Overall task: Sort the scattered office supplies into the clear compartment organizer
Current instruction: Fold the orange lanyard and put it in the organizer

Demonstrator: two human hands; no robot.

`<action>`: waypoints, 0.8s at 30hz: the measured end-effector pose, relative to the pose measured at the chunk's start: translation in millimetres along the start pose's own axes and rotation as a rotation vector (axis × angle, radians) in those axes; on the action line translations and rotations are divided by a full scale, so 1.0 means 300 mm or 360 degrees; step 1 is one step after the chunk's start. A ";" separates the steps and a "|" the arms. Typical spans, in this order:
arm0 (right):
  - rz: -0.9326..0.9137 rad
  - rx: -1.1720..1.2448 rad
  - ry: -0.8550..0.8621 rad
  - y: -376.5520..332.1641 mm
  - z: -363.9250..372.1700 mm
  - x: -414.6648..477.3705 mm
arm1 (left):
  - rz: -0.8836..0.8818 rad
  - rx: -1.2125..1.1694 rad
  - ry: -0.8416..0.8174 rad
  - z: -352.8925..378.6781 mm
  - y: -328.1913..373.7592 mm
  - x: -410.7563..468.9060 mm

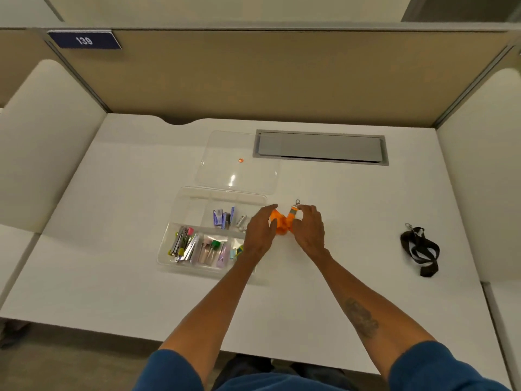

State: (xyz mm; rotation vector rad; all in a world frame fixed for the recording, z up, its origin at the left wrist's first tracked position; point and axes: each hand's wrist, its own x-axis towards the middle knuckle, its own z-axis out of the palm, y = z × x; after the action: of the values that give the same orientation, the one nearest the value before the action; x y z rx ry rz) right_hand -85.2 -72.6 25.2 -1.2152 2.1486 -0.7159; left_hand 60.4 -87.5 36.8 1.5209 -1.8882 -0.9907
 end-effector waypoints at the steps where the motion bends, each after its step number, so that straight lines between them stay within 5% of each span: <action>1: -0.0027 0.0017 -0.0105 0.019 -0.013 0.011 | -0.0005 0.0026 -0.0066 0.021 0.011 0.007; 7: -0.0176 -0.0370 -0.0599 0.062 -0.051 0.073 | -0.0288 0.0174 -0.0366 0.127 0.060 0.041; 21: -0.0260 -0.0946 -0.1060 0.057 -0.013 0.262 | -0.0597 0.0629 -0.0449 0.230 0.080 0.104; 24: -0.0400 -0.1040 -0.0931 0.061 -0.003 0.250 | -0.0640 0.0691 -0.0405 0.237 0.084 0.118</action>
State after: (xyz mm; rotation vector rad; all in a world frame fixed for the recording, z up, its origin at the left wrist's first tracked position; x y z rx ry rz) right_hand -128.6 -130.2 -2.5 -1.7724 1.7746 0.2838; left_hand -17.7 -103.7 12.5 2.1808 -2.1198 -1.0252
